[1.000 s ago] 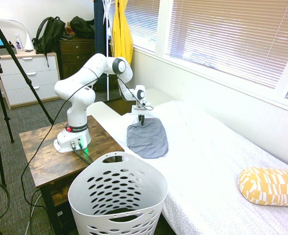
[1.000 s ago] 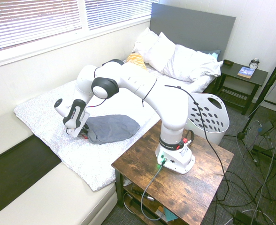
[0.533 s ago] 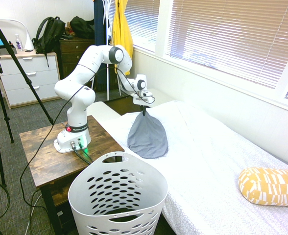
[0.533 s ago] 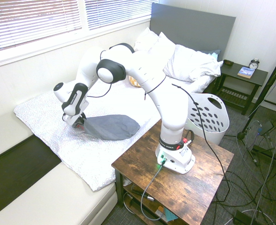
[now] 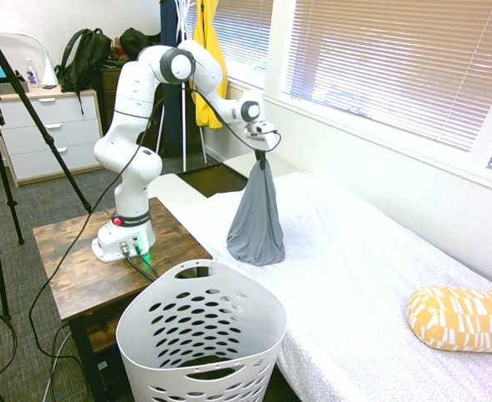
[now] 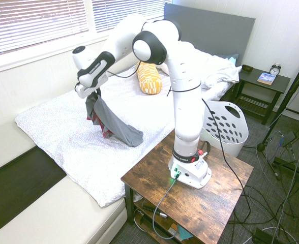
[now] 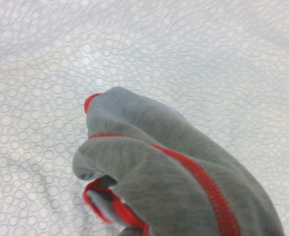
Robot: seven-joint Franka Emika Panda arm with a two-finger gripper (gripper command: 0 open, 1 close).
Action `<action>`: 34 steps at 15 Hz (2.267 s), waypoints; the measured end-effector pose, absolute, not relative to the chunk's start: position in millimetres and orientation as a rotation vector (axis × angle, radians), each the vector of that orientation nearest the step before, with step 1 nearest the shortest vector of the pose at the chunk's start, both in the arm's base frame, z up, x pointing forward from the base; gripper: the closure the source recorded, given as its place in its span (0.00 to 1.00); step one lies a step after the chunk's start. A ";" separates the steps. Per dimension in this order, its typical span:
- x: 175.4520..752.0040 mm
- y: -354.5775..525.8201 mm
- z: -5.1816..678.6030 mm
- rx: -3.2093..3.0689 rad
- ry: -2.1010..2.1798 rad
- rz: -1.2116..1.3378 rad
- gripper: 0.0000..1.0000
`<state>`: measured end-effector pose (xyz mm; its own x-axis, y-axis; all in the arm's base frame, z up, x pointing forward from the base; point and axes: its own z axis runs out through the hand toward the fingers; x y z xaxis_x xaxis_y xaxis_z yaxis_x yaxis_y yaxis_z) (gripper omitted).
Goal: Put my clothes in the laundry bag
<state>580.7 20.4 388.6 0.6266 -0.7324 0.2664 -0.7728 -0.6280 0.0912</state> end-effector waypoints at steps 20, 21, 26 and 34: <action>231.7 -306.5 661.5 2.339 -1.861 0.296 1.00; 211.3 -317.1 663.3 2.317 -1.899 0.305 1.00; 124.1 -346.6 634.9 2.167 -2.048 0.276 1.00; 41.3 -386.0 423.2 2.044 -2.228 0.185 1.00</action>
<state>41.3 -386.0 423.2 -0.0859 -0.9825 0.1651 -0.9963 0.0848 -0.0139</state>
